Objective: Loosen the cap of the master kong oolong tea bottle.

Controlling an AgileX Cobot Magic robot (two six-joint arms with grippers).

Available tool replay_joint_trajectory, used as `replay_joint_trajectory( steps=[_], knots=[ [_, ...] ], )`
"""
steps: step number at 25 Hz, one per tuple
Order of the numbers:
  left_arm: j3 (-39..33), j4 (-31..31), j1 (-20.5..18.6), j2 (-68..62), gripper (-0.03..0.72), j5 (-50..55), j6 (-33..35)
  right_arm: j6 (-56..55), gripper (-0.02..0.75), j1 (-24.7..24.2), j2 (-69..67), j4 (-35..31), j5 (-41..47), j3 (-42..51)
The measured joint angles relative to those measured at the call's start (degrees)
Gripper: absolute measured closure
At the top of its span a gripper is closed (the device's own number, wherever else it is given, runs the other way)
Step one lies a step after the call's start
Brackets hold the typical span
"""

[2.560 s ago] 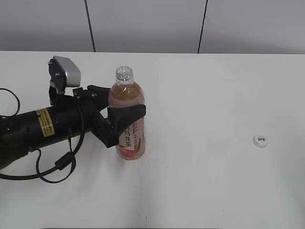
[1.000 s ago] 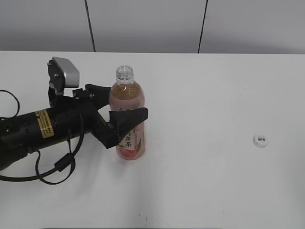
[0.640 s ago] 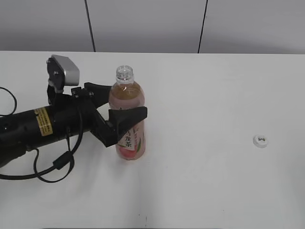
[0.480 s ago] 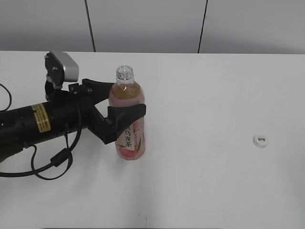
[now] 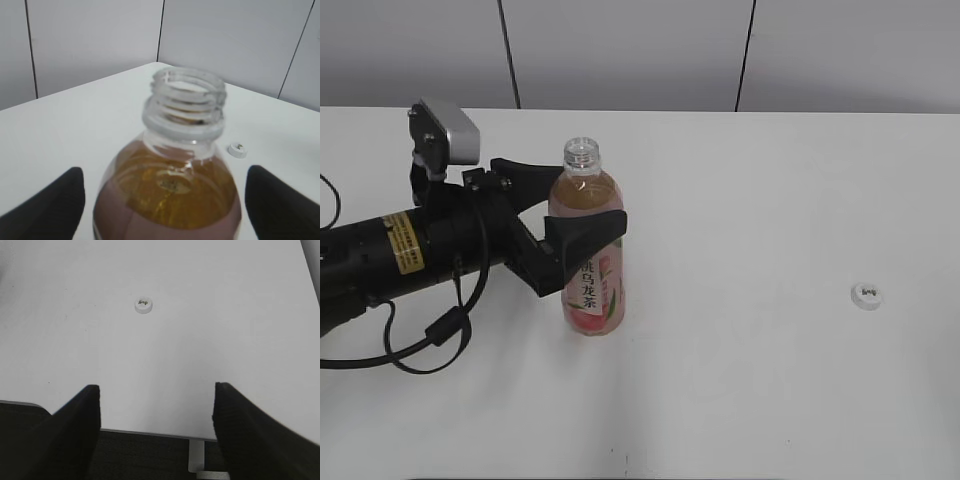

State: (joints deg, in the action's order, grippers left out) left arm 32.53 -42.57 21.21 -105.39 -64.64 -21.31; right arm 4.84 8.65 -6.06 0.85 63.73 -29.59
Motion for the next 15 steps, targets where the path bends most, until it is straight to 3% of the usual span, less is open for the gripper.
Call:
replay_joint_trajectory(
  steps=[15],
  knots=[
    [0.0, 0.0, 0.0, 4.8, 0.097, 2.5, -1.5, 0.0, 0.206, 0.0, 0.0, 0.0, 0.0, 0.0]
  ],
)
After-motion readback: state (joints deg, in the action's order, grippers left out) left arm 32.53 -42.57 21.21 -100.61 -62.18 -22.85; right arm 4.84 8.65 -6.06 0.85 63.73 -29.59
